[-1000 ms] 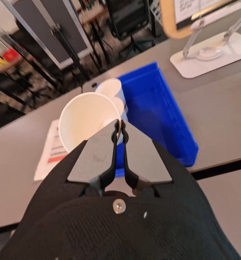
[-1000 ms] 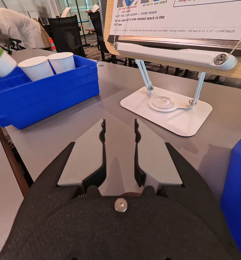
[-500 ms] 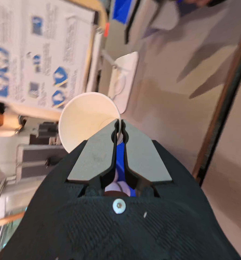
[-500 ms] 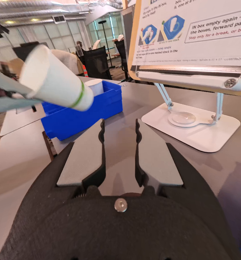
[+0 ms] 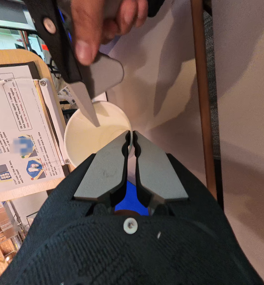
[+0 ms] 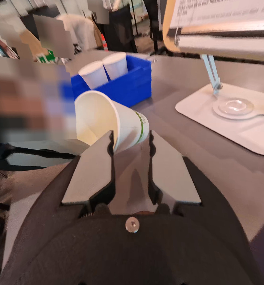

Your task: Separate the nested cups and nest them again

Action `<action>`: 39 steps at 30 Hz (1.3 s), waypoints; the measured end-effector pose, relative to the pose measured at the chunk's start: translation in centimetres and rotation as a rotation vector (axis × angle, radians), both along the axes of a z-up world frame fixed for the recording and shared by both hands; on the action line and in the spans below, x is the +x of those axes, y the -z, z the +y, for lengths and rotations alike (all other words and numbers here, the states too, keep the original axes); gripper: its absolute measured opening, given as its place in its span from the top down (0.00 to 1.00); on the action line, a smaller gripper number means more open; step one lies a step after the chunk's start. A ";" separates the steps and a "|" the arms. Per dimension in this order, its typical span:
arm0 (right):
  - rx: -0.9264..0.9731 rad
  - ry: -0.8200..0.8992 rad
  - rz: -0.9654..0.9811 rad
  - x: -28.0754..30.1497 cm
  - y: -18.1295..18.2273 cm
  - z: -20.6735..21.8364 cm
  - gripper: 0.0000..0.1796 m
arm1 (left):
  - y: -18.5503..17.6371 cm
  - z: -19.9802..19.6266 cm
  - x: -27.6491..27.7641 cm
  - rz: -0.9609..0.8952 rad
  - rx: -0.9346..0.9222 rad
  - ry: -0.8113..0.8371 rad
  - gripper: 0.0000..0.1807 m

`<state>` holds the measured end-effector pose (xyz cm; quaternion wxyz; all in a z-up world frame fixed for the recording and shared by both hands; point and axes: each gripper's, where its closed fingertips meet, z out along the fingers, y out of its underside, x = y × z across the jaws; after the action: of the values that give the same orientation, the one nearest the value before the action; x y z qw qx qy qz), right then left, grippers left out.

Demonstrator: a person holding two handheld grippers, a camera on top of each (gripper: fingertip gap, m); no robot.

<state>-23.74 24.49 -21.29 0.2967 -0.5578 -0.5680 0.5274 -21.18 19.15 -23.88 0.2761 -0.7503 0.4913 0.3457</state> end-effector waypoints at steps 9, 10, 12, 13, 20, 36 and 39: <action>0.238 0.116 -0.112 -0.4 2.7 1.1 1.00 | 2.2 1.7 0.6 -0.057 0.014 -0.122 1.00; 0.214 0.123 -0.115 -0.4 2.8 1.3 1.00 | 2.3 1.9 1.1 -0.073 0.029 -0.112 0.99; 0.147 0.126 -0.117 -0.3 2.8 1.9 1.00 | 2.0 2.3 2.0 -0.142 0.077 -0.096 0.96; 0.119 0.131 -0.113 -0.2 2.7 2.2 1.00 | 1.8 2.5 2.3 -0.184 0.095 -0.102 0.95; 0.025 0.195 -0.046 0.4 1.1 4.4 1.00 | -1.9 2.8 3.1 -0.556 0.236 -0.098 0.88; 0.172 0.442 0.252 3.2 -5.4 7.8 1.00 | -0.9 5.2 -7.3 -1.223 0.646 -0.482 1.00; 0.169 0.448 0.300 3.8 -6.7 7.8 1.00 | -0.9 5.1 -7.7 -1.214 0.658 -0.490 1.00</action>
<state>-19.97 32.26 -14.57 0.5322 -0.5584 -0.4221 0.4763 -28.91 24.25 -23.03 0.6255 -0.7764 -0.0592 0.0503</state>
